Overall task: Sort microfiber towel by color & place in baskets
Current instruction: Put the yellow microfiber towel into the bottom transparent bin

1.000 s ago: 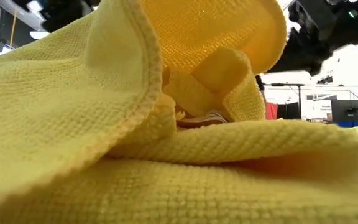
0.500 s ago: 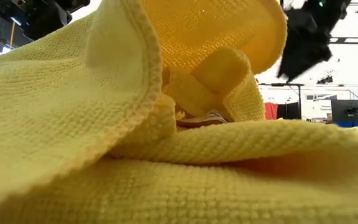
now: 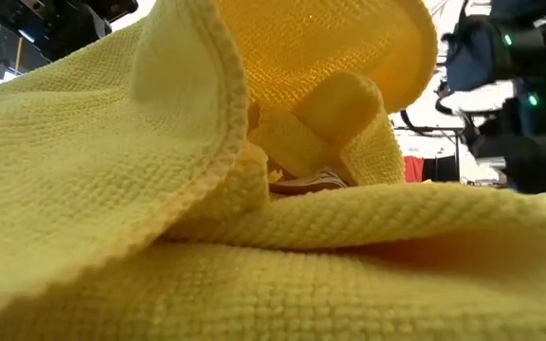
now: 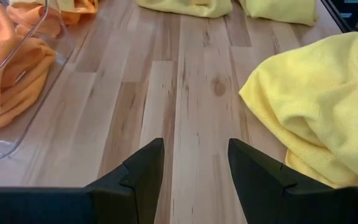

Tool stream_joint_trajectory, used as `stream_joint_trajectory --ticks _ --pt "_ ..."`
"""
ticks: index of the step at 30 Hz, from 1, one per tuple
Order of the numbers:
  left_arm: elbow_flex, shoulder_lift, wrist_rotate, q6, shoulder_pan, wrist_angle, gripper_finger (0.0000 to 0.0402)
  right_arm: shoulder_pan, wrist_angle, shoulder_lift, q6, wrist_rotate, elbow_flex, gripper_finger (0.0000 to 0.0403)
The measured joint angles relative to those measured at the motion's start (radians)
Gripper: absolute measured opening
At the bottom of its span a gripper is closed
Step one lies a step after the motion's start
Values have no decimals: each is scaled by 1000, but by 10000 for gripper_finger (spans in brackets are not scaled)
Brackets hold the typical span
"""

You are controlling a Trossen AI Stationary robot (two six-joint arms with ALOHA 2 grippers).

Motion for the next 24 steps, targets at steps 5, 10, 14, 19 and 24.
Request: stream_joint_trajectory --ticks 5,10,14,19,24 --pt "0 0 0 1 0 7 168 15 50 51 4 13 -20 206" --pt "1 14 -1 25 0 99 168 32 71 58 -87 112 26 104" --pt "1 31 -20 36 0 174 168 31 90 57 -175 211 87 13" --pt "1 65 -61 83 0 258 168 31 166 57 -325 340 192 27" --pt "1 114 -81 129 3 368 168 32 346 56 -611 435 310 5"
